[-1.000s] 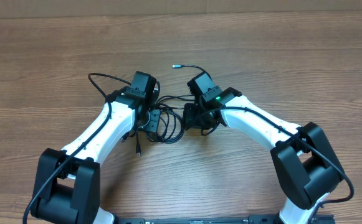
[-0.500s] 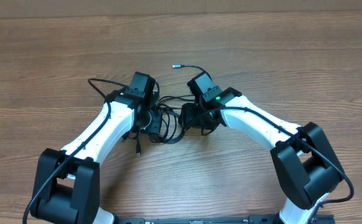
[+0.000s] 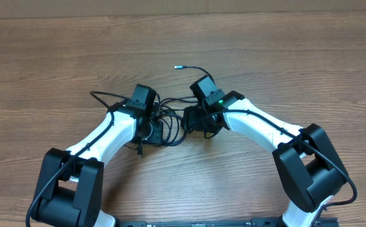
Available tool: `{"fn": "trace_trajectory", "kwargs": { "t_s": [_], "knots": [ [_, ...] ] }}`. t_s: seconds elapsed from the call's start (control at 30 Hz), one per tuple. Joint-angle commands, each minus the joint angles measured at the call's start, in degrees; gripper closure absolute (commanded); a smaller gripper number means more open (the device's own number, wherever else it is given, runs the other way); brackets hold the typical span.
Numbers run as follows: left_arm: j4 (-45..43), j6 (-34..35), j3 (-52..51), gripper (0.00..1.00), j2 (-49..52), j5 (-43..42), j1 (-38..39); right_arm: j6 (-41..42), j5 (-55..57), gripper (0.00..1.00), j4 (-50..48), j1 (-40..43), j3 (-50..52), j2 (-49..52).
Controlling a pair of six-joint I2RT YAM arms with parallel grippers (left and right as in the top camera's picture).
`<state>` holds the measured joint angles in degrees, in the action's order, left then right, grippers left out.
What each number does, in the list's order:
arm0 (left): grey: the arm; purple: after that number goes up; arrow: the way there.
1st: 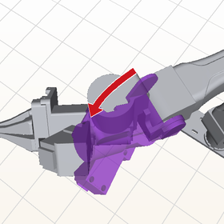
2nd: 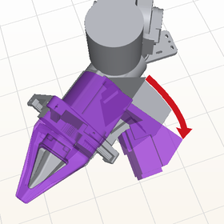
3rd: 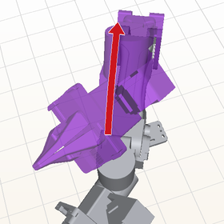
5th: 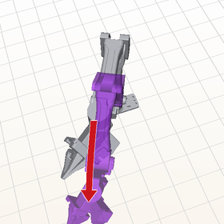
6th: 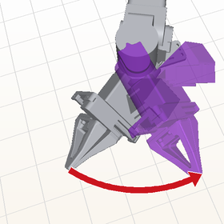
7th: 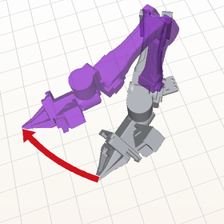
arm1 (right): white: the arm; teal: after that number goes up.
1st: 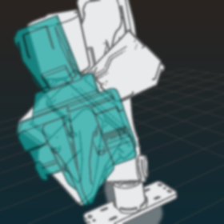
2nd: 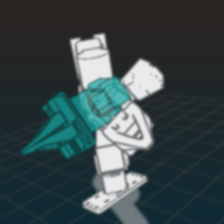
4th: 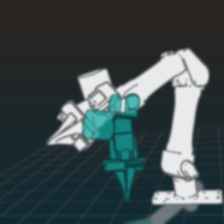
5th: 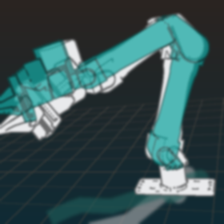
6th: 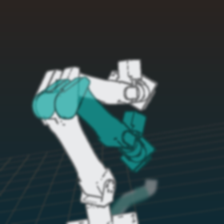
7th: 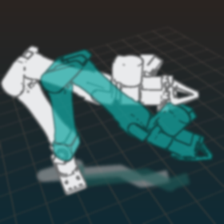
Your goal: Untangle cables
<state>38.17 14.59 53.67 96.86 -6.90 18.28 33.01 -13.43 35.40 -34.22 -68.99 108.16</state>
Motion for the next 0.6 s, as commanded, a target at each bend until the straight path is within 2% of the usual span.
{"fn": "trace_trajectory", "kwargs": {
  "t_s": [0.0, 0.07, 0.1, 0.17, 0.2, 0.37, 0.57],
  "knots": [
    [-0.3, 0.7, -0.4, 0.95, -1.2, -0.7, -0.2, 0.2, 0.5, 0.39, -0.4, 0.2, 0.3, -1.1],
    [0.5, 0.7, 0.9, 0.96, -1.4, -0.7, -0.3, 0.2, 0.5, 0.41, -0.4, 0.2, 0.3, -1.1],
    [1.1, 0.7, 1.9, 0.96, -1.5, -0.6, -0.3, 0.2, 0.5, 0.48, -0.4, 0.2, 0.3, -1.1],
    [3.1, 0.7, 4.7, 0.96, -2.3, -0.7, -0.3, 0.2, 0.1, 0.7, -0.4, 0.2, 0.3, -1.1],
    [4.6, 0.7, 6.6, 0.96, -3.0, -0.7, -0.3, 0.2, -0.5, 0.75, -0.3, 0.6, 0.2, -1.4],
    [8.7, -0.9, 15.1, 0.96, -9.0, -1.3, -0.1, -0.1, -3.5, 0.75, 0.3, 3.8, 0.2, -4.1],
    [7.6, -2.4, 22.7, 0.96, -15.8, -8.5, 0.2, -0.5, -11.6, 0.73, 0.7, 9.6, 0.2, -6.9]
  ]
}}
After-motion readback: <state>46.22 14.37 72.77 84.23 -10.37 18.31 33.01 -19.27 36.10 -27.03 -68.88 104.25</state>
